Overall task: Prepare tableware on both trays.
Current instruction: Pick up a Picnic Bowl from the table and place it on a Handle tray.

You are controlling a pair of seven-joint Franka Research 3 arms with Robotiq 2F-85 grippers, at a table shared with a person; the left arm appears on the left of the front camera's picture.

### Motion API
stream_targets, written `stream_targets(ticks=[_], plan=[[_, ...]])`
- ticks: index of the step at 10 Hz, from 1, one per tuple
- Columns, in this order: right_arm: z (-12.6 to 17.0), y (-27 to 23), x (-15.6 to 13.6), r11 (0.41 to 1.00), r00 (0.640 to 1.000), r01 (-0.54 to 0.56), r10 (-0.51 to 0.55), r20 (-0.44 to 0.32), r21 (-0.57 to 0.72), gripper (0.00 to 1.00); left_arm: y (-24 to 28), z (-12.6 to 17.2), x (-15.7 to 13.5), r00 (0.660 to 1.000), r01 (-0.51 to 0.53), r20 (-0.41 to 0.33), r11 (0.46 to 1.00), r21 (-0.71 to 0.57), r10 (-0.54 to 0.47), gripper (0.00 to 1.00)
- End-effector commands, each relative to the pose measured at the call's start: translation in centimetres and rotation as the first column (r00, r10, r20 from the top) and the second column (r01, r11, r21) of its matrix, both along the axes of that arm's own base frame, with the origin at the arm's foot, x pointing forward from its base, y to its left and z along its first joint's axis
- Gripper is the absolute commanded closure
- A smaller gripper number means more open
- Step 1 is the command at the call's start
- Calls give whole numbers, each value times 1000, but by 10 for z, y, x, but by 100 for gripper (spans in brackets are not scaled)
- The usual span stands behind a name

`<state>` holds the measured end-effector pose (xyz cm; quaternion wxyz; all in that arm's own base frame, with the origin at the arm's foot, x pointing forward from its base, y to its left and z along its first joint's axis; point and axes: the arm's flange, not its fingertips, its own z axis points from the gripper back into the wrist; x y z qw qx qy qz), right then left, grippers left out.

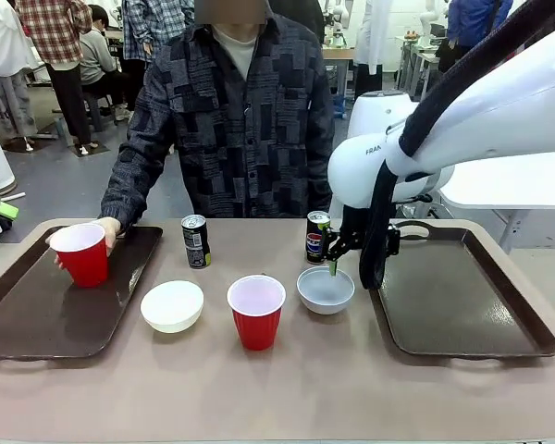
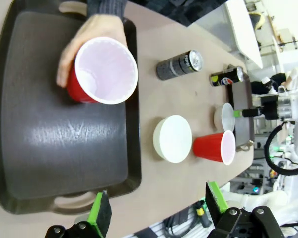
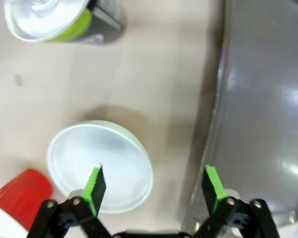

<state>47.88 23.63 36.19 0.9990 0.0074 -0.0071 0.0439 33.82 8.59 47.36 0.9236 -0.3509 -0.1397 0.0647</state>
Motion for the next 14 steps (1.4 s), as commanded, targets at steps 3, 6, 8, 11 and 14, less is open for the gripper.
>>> stream_targets(ticks=[3, 6, 8, 11, 14], plan=[[-15, 11, -14, 997, 1000, -14, 12, 22, 72, 0, 0, 0, 0, 1000, -13, -4, 1000, -13, 13, 0], [-19, 9, -12, 995, 999, -36, 35, 6, 94, 68, 0, 0, 0, 1000, -13, -4, 1000, -13, 13, 0], [-18, 8, -12, 997, 999, -38, 39, -8, 73, 100, 0, 0, 0, 1000, -13, -4, 1000, -13, 13, 0], [-21, 5, -12, 999, 999, -32, 34, -30, 37, 58, 0, 0, 0, 1000, -13, -4, 1000, -13, 13, 0], [-21, 3, -11, 999, 999, -26, 27, -33, 21, 82, 0, 0, 0, 1000, -13, -4, 1000, -13, 13, 0]])
